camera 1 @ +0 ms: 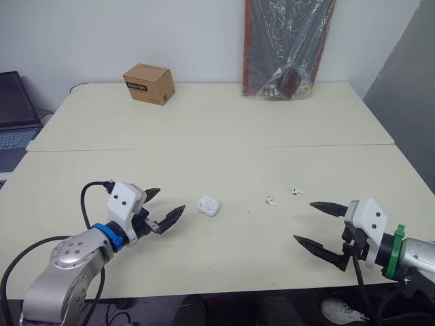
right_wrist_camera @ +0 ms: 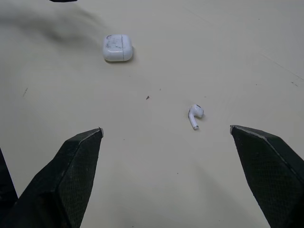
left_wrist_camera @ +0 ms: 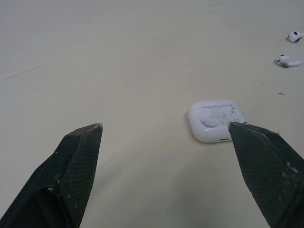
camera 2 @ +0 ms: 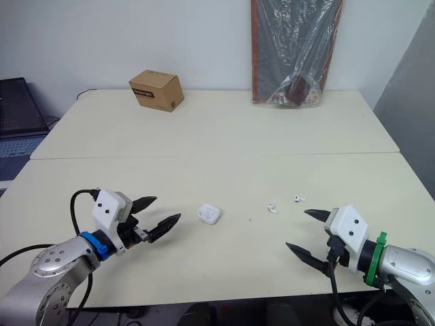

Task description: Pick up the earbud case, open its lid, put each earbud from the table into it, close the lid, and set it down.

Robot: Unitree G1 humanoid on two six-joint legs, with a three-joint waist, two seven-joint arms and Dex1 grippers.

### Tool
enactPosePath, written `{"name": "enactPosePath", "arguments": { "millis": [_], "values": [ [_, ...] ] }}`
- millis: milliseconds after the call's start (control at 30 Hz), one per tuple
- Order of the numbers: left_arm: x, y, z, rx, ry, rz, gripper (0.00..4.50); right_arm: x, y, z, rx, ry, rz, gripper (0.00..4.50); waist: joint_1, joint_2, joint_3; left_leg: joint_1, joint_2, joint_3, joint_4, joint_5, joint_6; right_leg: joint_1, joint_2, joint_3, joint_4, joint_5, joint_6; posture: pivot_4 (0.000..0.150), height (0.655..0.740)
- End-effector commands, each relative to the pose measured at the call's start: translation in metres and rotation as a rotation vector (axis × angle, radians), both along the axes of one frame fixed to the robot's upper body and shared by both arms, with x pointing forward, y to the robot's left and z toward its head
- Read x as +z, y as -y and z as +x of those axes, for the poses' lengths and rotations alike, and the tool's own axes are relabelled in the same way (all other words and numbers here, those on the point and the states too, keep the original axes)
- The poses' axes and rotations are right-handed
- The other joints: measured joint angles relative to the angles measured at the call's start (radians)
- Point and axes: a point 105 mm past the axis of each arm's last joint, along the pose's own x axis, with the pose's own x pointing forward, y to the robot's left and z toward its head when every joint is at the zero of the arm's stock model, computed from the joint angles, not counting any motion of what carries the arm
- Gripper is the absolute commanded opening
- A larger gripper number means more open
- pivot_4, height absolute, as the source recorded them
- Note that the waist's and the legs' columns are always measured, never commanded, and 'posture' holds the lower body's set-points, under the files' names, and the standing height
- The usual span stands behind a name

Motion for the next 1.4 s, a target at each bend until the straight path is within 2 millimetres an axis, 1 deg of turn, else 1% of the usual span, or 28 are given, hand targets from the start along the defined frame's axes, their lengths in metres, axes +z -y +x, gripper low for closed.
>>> {"name": "enactPosePath", "arguments": {
  "millis": [33,133,400,600,667,767,833,1033,1167,1400],
  "values": [
    [0.01,0.003,-0.001,-0.003,0.03,0.001,4.45,0.014,-0.007,-0.002,0.039,0.059,0.001,4.5,0.0,0.0,0.0,0.0,0.0,0.0,0.0,0.0,0.0,0.0,0.0,0.0,0.0,0.0,0.0,0.15,0.74],
    [0.002,0.01,-0.001,0.005,-0.037,0.032,4.45,0.023,-0.011,0.0,0.068,0.086,-0.002,4.5,0.0,0.0,0.0,0.0,0.0,0.0,0.0,0.0,0.0,0.0,0.0,0.0,0.0,0.0,0.0,0.15,0.74],
    [-0.003,0.051,-0.01,-0.039,-0.076,-0.032,4.45,0.03,-0.024,0.0,0.114,0.107,0.003,4.5,0.0,0.0,0.0,0.0,0.0,0.0,0.0,0.0,0.0,0.0,0.0,0.0,0.0,0.001,0.002,0.15,0.74],
    [-0.011,0.059,-0.002,-0.003,-0.092,-0.036,4.45,0.033,-0.027,0.002,0.126,0.106,-0.007,4.5,0.0,0.0,0.0,0.0,0.0,-0.001,0.0,0.0,0.0,0.0,0.0,0.0,0.001,0.001,0.002,0.15,0.74],
    [-0.017,0.061,0.001,0.012,-0.104,-0.033,4.45,0.035,-0.026,0.003,0.124,0.107,-0.017,4.5,0.0,0.0,0.0,0.0,0.0,0.0,0.001,0.0,0.0,0.0,0.0,0.0,0.001,0.001,0.002,0.15,0.74],
    [-0.023,0.06,0.006,0.034,-0.117,-0.033,4.45,0.04,-0.025,0.003,0.122,0.111,-0.031,4.5,0.001,0.0,0.0,0.0,0.0,0.0,0.0,0.0,0.0,0.0,0.0,0.0,0.0,0.001,0.002,0.15,0.74],
    [-0.026,0.064,0.008,0.033,-0.133,-0.045,4.45,0.043,-0.025,0.002,0.133,0.113,-0.035,4.5,0.001,0.0,0.0,0.0,0.0,0.0,0.0,0.0,0.0,0.0,0.0,0.0,0.0,0.001,0.002,0.15,0.74],
    [-0.042,0.077,0.022,0.025,-0.176,-0.064,4.45,0.05,-0.034,0.001,0.169,0.13,-0.038,4.5,0.002,-0.001,0.0,0.0,-0.001,-0.001,0.001,0.0,0.0,0.0,0.0,0.0,0.001,0.002,0.003,0.15,0.74],
    [-0.049,0.084,0.022,0.003,-0.201,-0.05,4.45,0.052,-0.038,-0.001,0.182,0.136,-0.041,4.5,0.001,0.0,0.0,0.0,-0.001,-0.001,0.0,0.0,0.0,0.0,0.0,0.0,0.001,0.002,0.003,0.15,0.74],
    [-0.051,0.083,0.02,0.004,-0.209,-0.041,4.45,0.05,-0.038,-0.003,0.18,0.124,-0.039,4.5,0.002,0.0,0.0,0.0,-0.001,-0.001,0.001,0.0,0.0,0.0,0.0,0.0,0.001,0.002,0.003,0.15,0.74]
  ]
}}
